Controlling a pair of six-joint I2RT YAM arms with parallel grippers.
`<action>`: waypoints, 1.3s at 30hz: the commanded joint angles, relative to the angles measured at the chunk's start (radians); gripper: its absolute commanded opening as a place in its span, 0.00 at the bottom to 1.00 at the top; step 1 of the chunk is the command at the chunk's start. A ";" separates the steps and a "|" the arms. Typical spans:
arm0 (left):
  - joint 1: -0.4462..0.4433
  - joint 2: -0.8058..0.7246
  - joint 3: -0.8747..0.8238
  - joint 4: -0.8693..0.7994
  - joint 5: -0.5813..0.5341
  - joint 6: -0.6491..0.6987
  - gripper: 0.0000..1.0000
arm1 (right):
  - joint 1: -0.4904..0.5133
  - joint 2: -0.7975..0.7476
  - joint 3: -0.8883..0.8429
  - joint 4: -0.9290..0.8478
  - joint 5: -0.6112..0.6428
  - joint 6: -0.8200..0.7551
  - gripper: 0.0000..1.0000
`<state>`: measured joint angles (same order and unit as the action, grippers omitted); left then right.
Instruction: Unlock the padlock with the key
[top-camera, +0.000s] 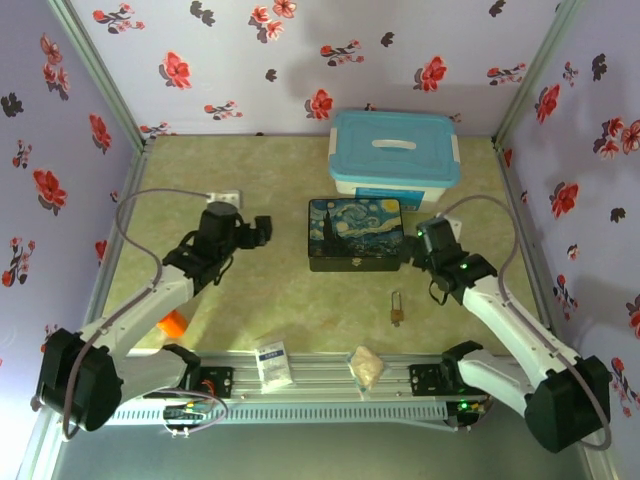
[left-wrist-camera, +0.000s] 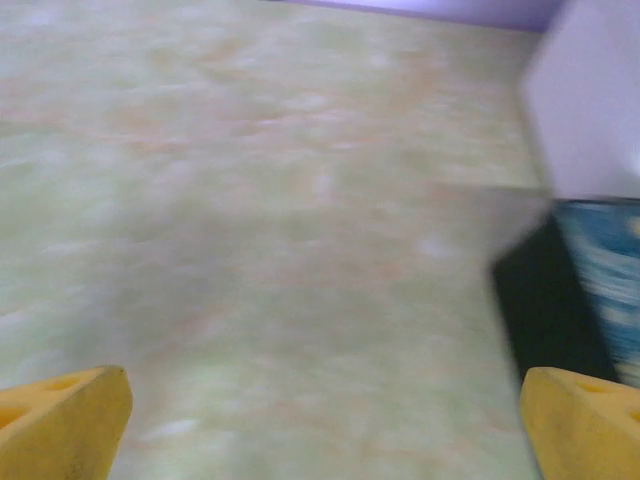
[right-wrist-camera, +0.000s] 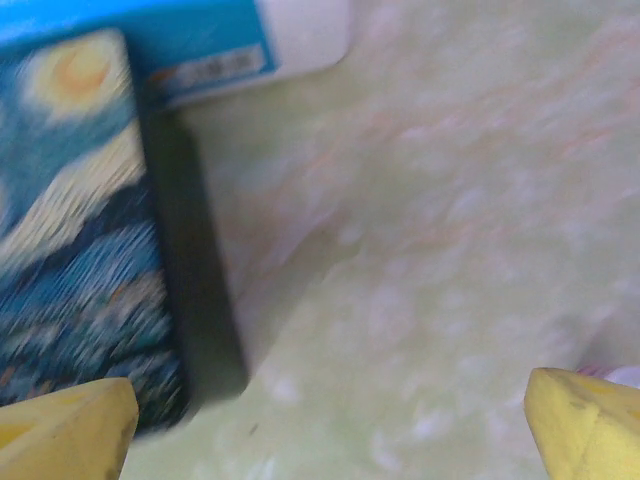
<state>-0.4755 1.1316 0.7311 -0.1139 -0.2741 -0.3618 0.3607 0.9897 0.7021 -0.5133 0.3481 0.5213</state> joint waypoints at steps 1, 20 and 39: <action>0.073 -0.017 -0.057 0.077 -0.120 0.134 1.00 | -0.114 -0.015 -0.021 0.152 0.057 -0.090 0.99; 0.442 0.344 -0.352 0.977 0.000 0.336 1.00 | -0.343 0.329 -0.491 1.481 0.069 -0.357 0.99; 0.450 0.416 -0.355 1.045 -0.002 0.310 1.00 | -0.321 0.567 -0.321 1.411 -0.087 -0.433 0.99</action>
<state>-0.0254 1.5444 0.3637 0.8833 -0.2615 -0.0494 0.0334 1.5635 0.3637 0.9100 0.3073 0.1249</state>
